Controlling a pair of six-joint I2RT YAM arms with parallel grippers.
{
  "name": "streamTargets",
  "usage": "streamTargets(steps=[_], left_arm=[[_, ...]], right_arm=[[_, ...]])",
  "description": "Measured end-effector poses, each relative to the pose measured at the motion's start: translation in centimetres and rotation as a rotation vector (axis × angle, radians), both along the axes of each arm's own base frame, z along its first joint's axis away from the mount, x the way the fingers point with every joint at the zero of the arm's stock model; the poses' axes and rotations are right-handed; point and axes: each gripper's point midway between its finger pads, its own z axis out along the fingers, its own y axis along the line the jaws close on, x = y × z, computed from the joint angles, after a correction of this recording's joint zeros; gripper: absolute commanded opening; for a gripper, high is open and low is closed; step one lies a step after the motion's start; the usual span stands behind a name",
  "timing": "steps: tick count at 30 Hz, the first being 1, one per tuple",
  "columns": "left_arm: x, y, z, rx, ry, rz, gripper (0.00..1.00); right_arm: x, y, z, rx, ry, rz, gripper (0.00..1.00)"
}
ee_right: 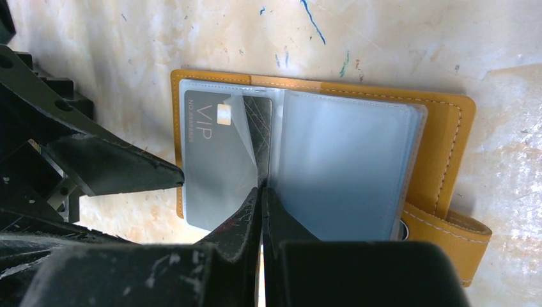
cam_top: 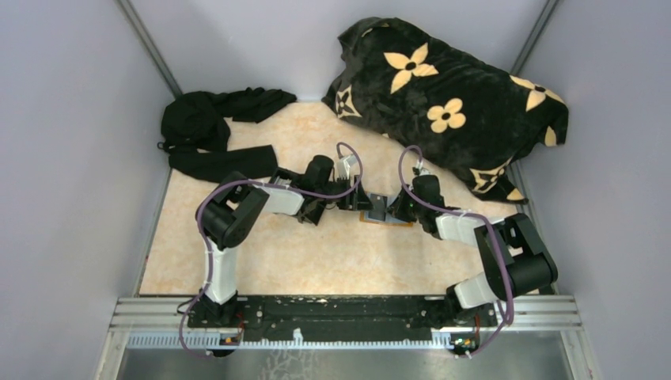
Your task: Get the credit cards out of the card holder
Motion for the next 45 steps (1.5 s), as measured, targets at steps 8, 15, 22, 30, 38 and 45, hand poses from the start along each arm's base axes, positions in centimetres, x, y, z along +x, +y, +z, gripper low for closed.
streamTargets(steps=[8, 15, 22, 30, 38, 45], left_arm=[[0.1, 0.0, 0.3, -0.003, -0.004, 0.002, 0.62], [0.8, 0.5, 1.4, 0.029, -0.063, 0.039, 0.62], [0.6, 0.1, 2.7, -0.004, -0.095, 0.015, 0.65], [-1.0, -1.3, -0.6, -0.042, 0.027, -0.088, 0.65], [-1.2, -1.4, -0.4, -0.058, 0.032, -0.1, 0.64], [-1.3, -1.4, -0.2, -0.056, 0.036, -0.102, 0.64]], right_arm=[[0.0, -0.1, -0.1, -0.006, 0.001, 0.003, 0.0], [-0.1, -0.1, -0.1, -0.007, 0.006, 0.004, 0.0], [-0.1, -0.1, -0.1, -0.007, 0.006, 0.005, 0.0], [-0.1, -0.1, 0.1, -0.008, 0.008, 0.007, 0.0], [0.5, 0.0, 2.6, -0.001, -0.054, 0.006, 0.0], [0.9, -0.1, 3.1, -0.002, -0.069, 0.003, 0.0]])
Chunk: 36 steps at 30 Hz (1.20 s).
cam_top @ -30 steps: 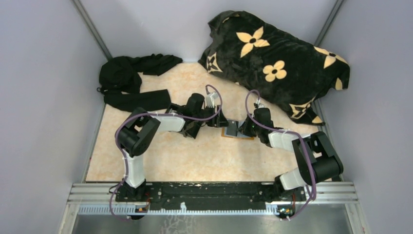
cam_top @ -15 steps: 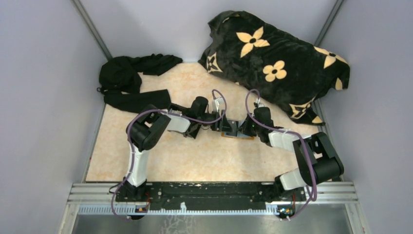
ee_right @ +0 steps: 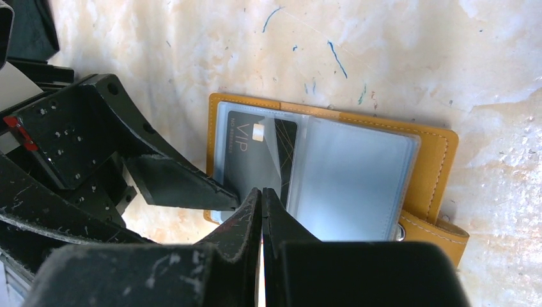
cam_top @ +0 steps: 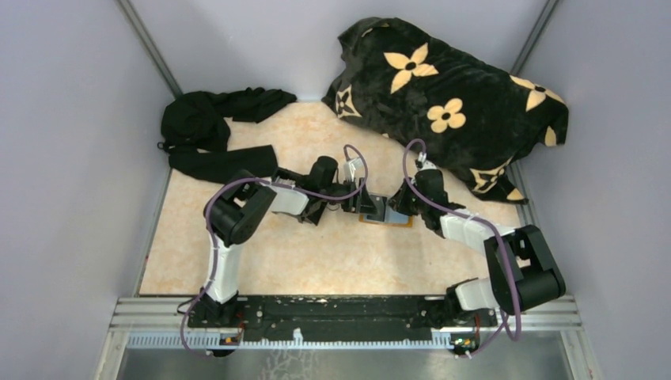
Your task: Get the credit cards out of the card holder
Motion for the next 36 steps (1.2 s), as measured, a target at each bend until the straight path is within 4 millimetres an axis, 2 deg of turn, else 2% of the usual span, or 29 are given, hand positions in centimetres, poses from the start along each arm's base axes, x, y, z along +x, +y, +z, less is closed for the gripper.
streamTargets(steps=[10, 20, 26, 32, 36], left_arm=[[-0.3, 0.3, 0.1, 0.012, 0.009, 0.003, 0.63], [0.1, 0.4, 3.0, -0.011, -0.055, 0.013, 0.63], [0.3, 0.7, 2.2, 0.02, -0.048, 0.028, 0.64], [0.3, 1.1, -0.2, 0.076, -0.02, 0.045, 0.64], [0.4, 1.1, -0.3, 0.076, -0.019, 0.045, 0.64]], right_arm=[[0.0, 0.0, -0.3, -0.002, 0.009, -0.001, 0.0], [-0.1, 0.1, -0.9, -0.002, 0.025, 0.006, 0.0], [-0.1, 0.1, -0.9, -0.002, 0.025, 0.006, 0.0], [-0.1, 0.1, -0.9, -0.002, 0.025, 0.005, 0.0], [-0.1, 0.0, -0.9, -0.002, 0.025, 0.005, 0.0]])
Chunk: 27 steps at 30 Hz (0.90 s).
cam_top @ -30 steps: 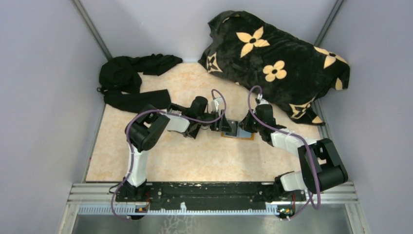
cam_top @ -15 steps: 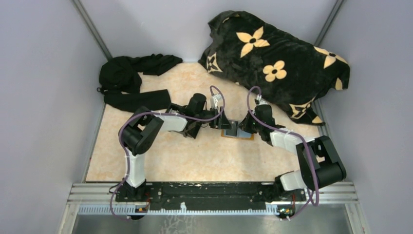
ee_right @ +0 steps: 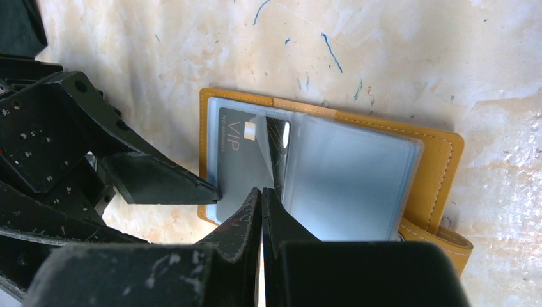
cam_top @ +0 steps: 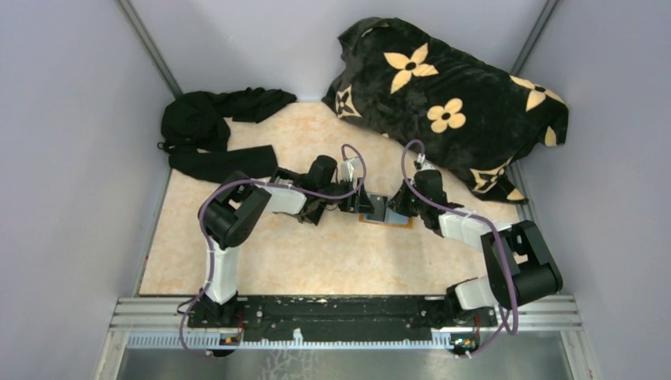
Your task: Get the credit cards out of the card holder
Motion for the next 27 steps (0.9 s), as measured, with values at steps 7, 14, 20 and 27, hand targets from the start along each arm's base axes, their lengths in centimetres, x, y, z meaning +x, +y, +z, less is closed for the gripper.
streamTargets(steps=[7, 14, 20, 27], left_arm=[[0.1, 0.0, -0.1, 0.001, -0.001, 0.003, 0.64], [0.3, -0.1, -0.2, -0.008, -0.002, -0.003, 0.63], [0.3, -0.3, -0.3, -0.022, 0.001, -0.012, 0.63], [0.3, -0.4, -0.2, -0.031, 0.003, -0.02, 0.63]], right_arm=[[0.3, -0.6, 0.0, -0.001, -0.001, -0.027, 0.25], [0.8, -1.1, -0.4, 0.007, 0.0, -0.048, 0.42], [1.3, 0.5, -1.6, 0.071, 0.002, 0.013, 0.33], [2.0, 1.1, -2.1, 0.135, -0.035, 0.027, 0.19]])
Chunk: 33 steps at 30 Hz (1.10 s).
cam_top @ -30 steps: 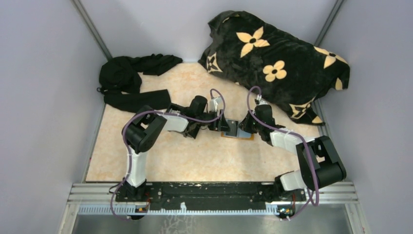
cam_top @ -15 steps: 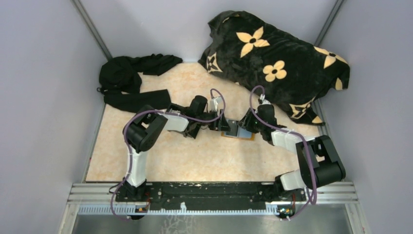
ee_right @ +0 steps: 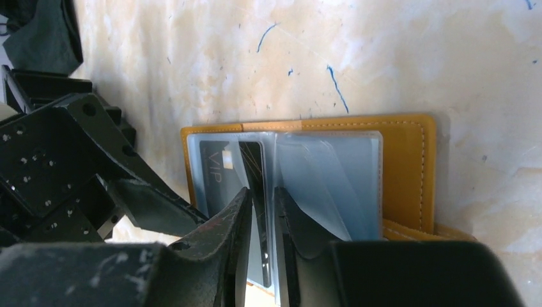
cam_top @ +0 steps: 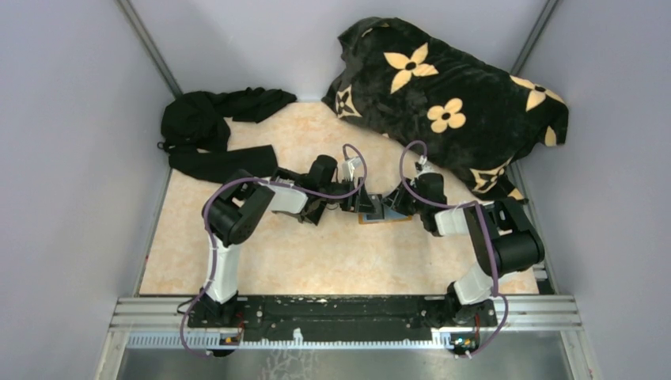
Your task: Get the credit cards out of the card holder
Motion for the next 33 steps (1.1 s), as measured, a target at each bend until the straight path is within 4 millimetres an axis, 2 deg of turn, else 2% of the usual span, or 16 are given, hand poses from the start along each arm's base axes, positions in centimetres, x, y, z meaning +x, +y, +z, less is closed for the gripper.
streamTargets(steps=[13, 25, 30, 33], left_arm=[[0.1, 0.1, 0.2, -0.008, 0.02, 0.007, 0.62], [0.1, 1.2, 2.7, 0.015, -0.012, 0.062, 0.62], [-0.1, 1.5, 2.0, 0.029, -0.005, 0.066, 0.62], [0.0, 1.5, 0.5, 0.042, 0.01, 0.065, 0.62]], right_arm=[[-1.0, 0.4, 0.1, 0.052, -0.025, 0.039, 0.18], [-2.5, 0.6, 0.7, 0.047, -0.013, 0.087, 0.18], [-2.8, 0.5, 0.6, 0.04, -0.004, 0.096, 0.18], [-2.9, 0.5, 0.6, 0.041, -0.004, 0.099, 0.18]])
